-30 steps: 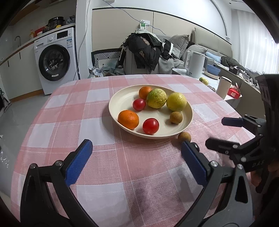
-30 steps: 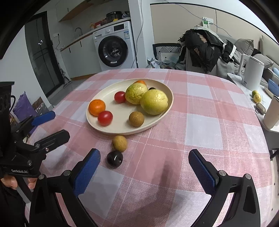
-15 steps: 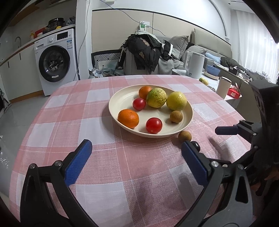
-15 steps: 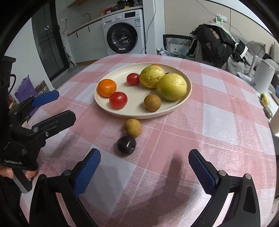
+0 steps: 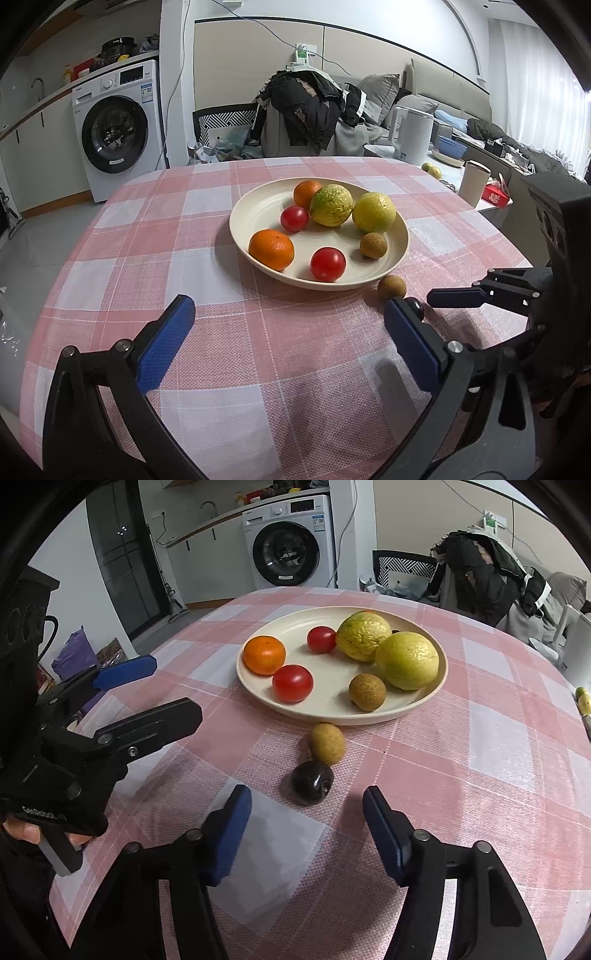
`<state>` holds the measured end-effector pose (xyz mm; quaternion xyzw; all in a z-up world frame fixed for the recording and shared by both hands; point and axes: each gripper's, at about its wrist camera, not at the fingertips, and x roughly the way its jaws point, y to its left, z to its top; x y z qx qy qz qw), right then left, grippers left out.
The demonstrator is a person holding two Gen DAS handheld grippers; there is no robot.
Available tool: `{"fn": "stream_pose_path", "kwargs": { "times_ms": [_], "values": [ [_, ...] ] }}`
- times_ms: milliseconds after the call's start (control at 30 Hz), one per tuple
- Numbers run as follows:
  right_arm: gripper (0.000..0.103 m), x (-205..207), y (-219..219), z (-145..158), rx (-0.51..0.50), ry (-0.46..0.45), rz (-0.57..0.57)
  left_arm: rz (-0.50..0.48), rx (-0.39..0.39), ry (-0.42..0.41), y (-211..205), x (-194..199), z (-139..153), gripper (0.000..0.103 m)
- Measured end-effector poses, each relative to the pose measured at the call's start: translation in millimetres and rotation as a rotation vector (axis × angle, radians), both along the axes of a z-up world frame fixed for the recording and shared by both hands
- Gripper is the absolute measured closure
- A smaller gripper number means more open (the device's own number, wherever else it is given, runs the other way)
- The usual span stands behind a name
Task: Organize fruits
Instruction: 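Withdraw both tools from the plate toward the remaining fruits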
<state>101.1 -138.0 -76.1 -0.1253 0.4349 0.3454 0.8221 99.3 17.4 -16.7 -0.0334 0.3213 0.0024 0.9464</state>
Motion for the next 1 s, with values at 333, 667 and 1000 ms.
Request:
{"fn": "stream_pose_path", "kwargs": {
  "times_ms": [333, 667, 1000],
  "values": [
    [0.063, 8.4, 5.1, -0.9, -0.013, -0.019, -0.043, 0.0, 0.001, 0.001, 0.1, 0.0, 0.0, 0.001],
    [0.077, 5.0, 13.2, -2.0, -0.042, -0.042, -0.026, -0.001, 0.001, 0.004, -1.1, -0.1, -2.1, 0.001],
    [0.077, 5.2, -6.8, 12.1, 0.029, -0.059, -0.066, 0.001, -0.011, 0.007, -0.9, -0.9, -6.5, 0.001]
  ]
}}
